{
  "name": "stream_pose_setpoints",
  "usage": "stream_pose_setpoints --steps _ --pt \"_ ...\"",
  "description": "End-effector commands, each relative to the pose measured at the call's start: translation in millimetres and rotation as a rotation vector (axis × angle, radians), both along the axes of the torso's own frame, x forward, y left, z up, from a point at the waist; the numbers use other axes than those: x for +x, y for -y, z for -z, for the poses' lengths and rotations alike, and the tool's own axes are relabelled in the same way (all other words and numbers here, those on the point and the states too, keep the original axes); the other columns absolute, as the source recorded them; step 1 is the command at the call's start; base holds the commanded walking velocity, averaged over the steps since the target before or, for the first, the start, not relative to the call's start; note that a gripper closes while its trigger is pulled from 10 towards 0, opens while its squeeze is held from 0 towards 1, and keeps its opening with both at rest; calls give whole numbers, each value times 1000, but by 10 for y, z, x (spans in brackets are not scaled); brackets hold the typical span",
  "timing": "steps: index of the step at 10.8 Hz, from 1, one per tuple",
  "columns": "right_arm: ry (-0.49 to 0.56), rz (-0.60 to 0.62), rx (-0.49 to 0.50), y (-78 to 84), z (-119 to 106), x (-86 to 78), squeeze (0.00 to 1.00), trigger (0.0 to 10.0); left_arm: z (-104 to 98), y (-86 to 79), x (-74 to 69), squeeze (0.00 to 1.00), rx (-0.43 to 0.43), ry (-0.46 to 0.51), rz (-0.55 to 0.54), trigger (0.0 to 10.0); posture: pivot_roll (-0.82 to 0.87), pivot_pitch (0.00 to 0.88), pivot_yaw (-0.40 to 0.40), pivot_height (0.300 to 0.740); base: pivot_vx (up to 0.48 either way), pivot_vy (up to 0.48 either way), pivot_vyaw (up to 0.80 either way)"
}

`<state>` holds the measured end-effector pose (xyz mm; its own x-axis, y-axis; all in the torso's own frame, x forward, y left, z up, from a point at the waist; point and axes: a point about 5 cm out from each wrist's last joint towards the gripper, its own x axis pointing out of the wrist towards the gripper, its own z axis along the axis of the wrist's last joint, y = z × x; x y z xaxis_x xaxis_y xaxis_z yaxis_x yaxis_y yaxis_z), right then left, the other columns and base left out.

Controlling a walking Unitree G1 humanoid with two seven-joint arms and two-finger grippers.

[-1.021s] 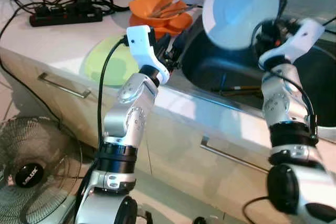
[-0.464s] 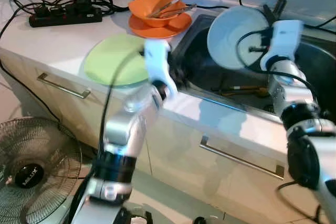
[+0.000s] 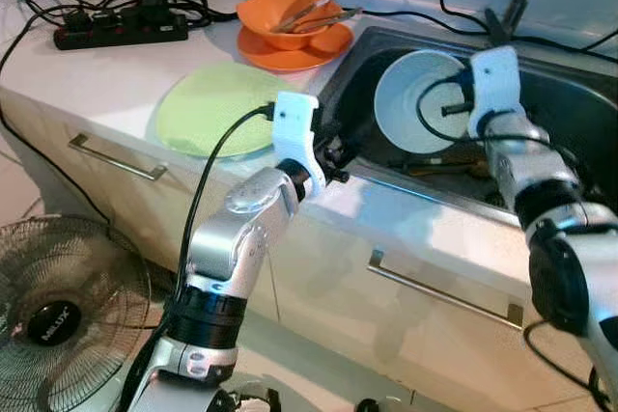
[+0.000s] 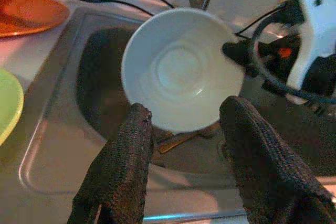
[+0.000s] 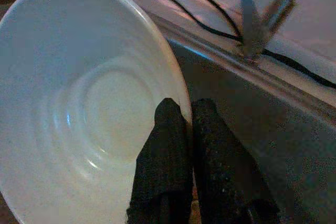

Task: Kitchen organization

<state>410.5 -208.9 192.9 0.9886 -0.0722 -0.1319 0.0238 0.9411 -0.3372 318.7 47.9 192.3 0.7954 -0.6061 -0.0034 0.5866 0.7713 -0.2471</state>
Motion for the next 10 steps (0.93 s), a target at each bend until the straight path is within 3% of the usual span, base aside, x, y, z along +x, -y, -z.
stream_pose_setpoints --steps 1,7,8,10 --pt "-25 -32 -28 -64 -43 26 0 10000 7 8 -32 0 15 -4 2 10000 97 35 10 740 0 0 0" --pt "-137 -100 -56 -225 175 -7 0 10000 55 41 -78 0 36 -20 15 10000 113 37 9 740 0 0 0" --pt "-150 -107 -54 -239 215 -18 667 10000 58 44 -85 0 37 -23 14 10000 112 41 8 740 0 0 0" --pt "-152 -112 -49 -256 229 -21 745 10000 60 45 -90 0 37 -25 13 10000 112 43 6 740 0 0 0"
